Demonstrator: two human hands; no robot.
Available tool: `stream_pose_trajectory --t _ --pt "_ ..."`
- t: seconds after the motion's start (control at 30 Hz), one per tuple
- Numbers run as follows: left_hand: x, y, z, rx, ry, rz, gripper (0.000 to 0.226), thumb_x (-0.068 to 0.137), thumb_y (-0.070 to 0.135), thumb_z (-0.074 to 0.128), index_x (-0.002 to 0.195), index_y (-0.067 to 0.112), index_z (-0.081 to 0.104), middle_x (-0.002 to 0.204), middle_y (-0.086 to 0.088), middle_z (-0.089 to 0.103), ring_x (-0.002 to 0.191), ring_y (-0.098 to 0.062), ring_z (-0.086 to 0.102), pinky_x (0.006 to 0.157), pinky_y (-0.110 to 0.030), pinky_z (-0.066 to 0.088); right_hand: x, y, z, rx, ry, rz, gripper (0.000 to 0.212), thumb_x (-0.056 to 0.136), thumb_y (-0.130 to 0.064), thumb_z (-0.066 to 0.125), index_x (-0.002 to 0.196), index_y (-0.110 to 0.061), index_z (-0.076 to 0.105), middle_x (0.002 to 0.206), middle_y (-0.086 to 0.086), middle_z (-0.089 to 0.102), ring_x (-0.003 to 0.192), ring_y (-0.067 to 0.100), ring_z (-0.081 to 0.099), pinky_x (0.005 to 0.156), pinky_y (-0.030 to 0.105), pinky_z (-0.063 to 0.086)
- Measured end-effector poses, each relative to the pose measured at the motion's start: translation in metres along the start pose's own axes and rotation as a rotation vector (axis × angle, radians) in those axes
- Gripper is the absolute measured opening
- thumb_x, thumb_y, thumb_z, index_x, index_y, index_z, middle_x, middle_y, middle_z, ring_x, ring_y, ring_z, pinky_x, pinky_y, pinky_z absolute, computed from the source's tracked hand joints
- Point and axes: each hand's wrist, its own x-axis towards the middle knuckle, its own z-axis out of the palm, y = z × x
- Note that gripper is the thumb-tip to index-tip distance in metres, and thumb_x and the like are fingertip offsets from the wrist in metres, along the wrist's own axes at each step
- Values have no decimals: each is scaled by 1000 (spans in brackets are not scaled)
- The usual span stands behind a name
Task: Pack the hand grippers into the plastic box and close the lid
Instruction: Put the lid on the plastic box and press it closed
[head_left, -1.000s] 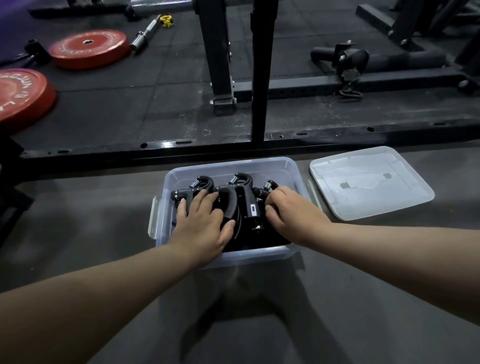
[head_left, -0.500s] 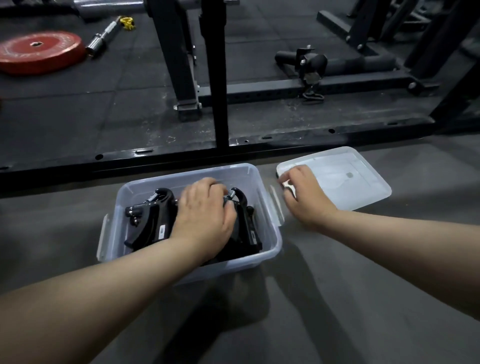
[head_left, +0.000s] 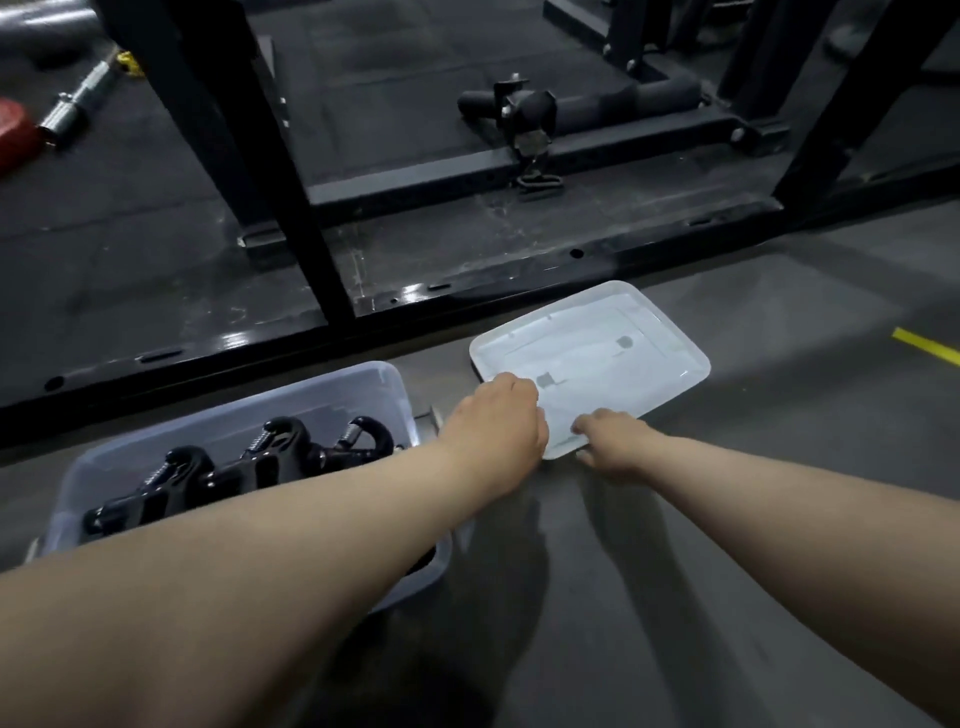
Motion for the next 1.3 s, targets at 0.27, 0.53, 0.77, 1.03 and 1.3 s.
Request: stream_pose_trajectory --t 0.27,0.53,0.77,1.03,1.3 --pt "36 11 39 -383 -126 -502 30 89 17 45 112 2 56 117 -22 58 107 -39 58 88 -43 50 -8 -11 23 -43 -53 -196 19 95 -32 45 90 -18 55 107 7 61 95 28 57 72 30 38" --pt "14 8 27 -203 -184 -297 33 91 20 41 123 12 49 128 -8 44 107 -32 55 91 -43 50 17 82 -31 111 239 506 72 89 -46 59 142 -8 29 141 21 35 128 39 37 103 43 35" --pt "-4 3 7 29 -36 -125 33 90 16 43 121 16 56 127 -3 52 113 -28 52 94 -38 43 15 103 -7 189 67 643 91 75 -41 79 140 -3 29 138 24 42 124 42 45 102 46 42" --pt "-50 -80 -25 66 258 -170 53 100 30 32 151 14 26 158 -4 20 146 -21 15 119 -37 14 -19 107 -31 621 77 552 19 83 6 50 65 2 51 42 10 48 44 20 45 41 20 38" --pt "-89 -87 -18 163 12 -179 60 99 35 31 153 13 18 162 -7 3 149 -22 3 119 -35 3 -55 84 -47 1123 -186 484 26 94 -37 62 94 -10 62 76 3 56 65 16 46 63 27 39"
